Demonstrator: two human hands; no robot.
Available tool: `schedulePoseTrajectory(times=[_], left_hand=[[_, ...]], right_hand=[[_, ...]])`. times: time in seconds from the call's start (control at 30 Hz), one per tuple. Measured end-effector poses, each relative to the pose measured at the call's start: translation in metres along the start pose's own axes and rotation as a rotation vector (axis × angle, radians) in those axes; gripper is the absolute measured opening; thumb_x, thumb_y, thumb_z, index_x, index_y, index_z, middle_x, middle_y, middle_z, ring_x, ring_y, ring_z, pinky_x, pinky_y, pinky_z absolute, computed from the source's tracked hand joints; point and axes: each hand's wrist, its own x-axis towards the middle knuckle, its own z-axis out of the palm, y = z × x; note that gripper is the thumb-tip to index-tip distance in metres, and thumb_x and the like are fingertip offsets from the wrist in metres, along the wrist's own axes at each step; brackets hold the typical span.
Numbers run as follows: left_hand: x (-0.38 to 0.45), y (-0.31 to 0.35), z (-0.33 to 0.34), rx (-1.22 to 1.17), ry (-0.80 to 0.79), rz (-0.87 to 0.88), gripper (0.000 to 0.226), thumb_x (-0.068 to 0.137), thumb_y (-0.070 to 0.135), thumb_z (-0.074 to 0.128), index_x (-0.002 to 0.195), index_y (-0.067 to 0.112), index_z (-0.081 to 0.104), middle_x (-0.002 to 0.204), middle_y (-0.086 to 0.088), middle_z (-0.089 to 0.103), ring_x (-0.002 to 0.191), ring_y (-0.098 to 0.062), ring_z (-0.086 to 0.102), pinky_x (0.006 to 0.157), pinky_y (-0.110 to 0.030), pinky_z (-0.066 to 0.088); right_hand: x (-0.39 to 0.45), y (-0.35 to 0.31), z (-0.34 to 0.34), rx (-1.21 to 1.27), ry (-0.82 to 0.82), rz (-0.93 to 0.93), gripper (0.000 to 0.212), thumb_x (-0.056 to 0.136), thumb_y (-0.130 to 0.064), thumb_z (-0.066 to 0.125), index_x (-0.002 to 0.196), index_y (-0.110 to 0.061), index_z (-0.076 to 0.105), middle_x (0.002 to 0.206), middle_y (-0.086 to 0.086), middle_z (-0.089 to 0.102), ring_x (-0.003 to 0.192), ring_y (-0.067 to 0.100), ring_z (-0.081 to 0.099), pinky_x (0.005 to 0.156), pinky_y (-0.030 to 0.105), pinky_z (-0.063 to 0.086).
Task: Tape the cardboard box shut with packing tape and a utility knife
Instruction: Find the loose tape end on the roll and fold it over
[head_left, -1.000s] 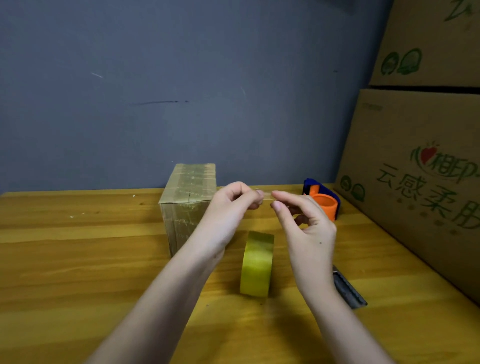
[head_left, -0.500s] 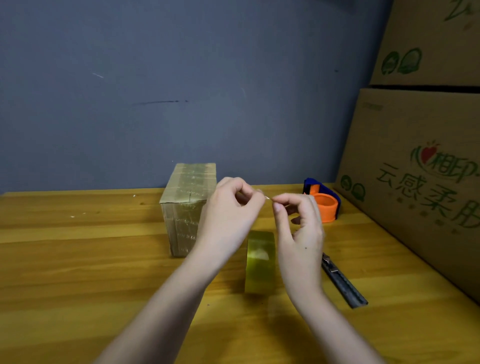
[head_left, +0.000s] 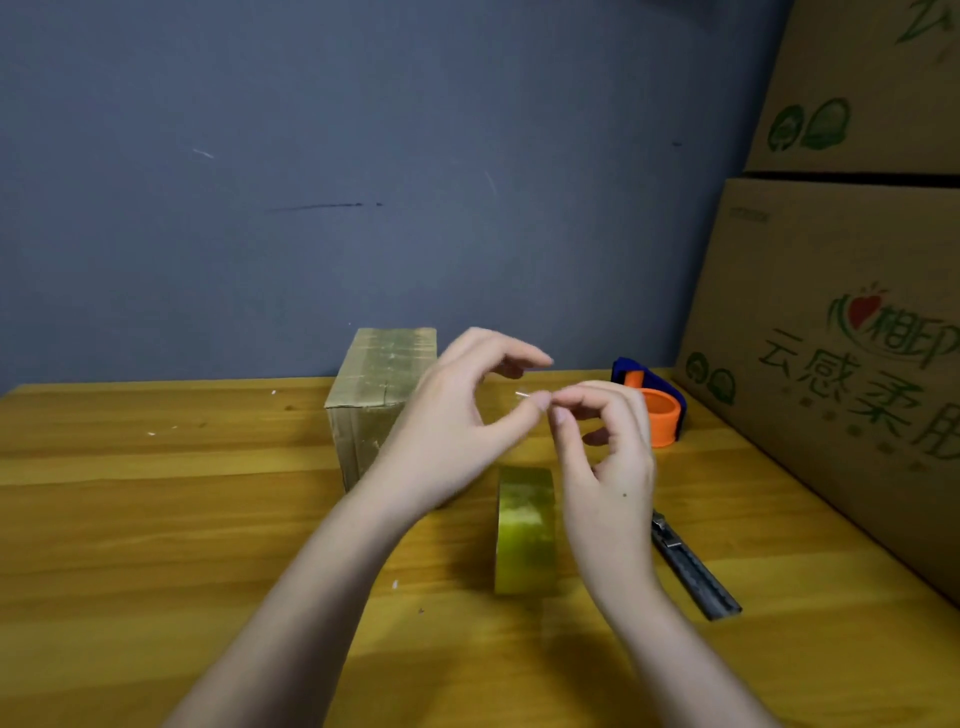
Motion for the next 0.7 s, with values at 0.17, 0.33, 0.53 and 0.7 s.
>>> schedulePoseTrajectory(times=[0.17, 0.33, 0.53, 0.7], left_hand=[[0.0, -0.007, 0.002, 0.115, -0.028, 0.027, 0.019, 0.077, 0.044, 0.06, 0.09, 0.033, 0.068, 0.097, 0.013, 0.061, 0.098, -0.005, 0.059, 0.091, -0.041, 0.047], [0.001, -0.007, 0.0, 0.106, 0.012, -0.028, 0.008, 0.077, 0.036, 0.065, 0.078, 0.03, 0.07, 0.087, 0.011, 0.067, 0.087, -0.004, 0.062, 0.084, -0.036, 0.051], [0.002, -0.008, 0.0, -0.003, -0.033, -0.158, 0.004, 0.079, 0.031, 0.068, 0.076, 0.028, 0.069, 0.073, 0.012, 0.073, 0.074, -0.004, 0.069, 0.075, -0.038, 0.057], [0.001, -0.008, 0.003, -0.02, -0.027, -0.145, 0.008, 0.077, 0.037, 0.065, 0.078, 0.03, 0.068, 0.071, 0.014, 0.073, 0.073, -0.004, 0.069, 0.074, -0.041, 0.057]], right_hand=[[0.003, 0.002, -0.004, 0.021, 0.003, 0.032, 0.009, 0.089, -0.015, 0.06, 0.093, -0.022, 0.065, 0.097, -0.005, 0.059, 0.099, 0.012, 0.054, 0.082, 0.033, 0.047], [0.003, 0.001, -0.004, -0.005, -0.015, 0.024, 0.011, 0.089, -0.018, 0.06, 0.091, -0.029, 0.063, 0.096, -0.01, 0.06, 0.097, 0.011, 0.054, 0.08, 0.03, 0.046], [0.006, 0.0, -0.007, 0.009, -0.067, 0.038, 0.011, 0.089, -0.02, 0.058, 0.092, -0.029, 0.064, 0.091, -0.016, 0.064, 0.094, 0.01, 0.058, 0.078, 0.028, 0.047], [0.013, -0.002, -0.013, 0.17, -0.133, 0.117, 0.019, 0.091, -0.012, 0.058, 0.108, -0.019, 0.063, 0.096, -0.012, 0.066, 0.095, 0.003, 0.061, 0.078, 0.016, 0.049]])
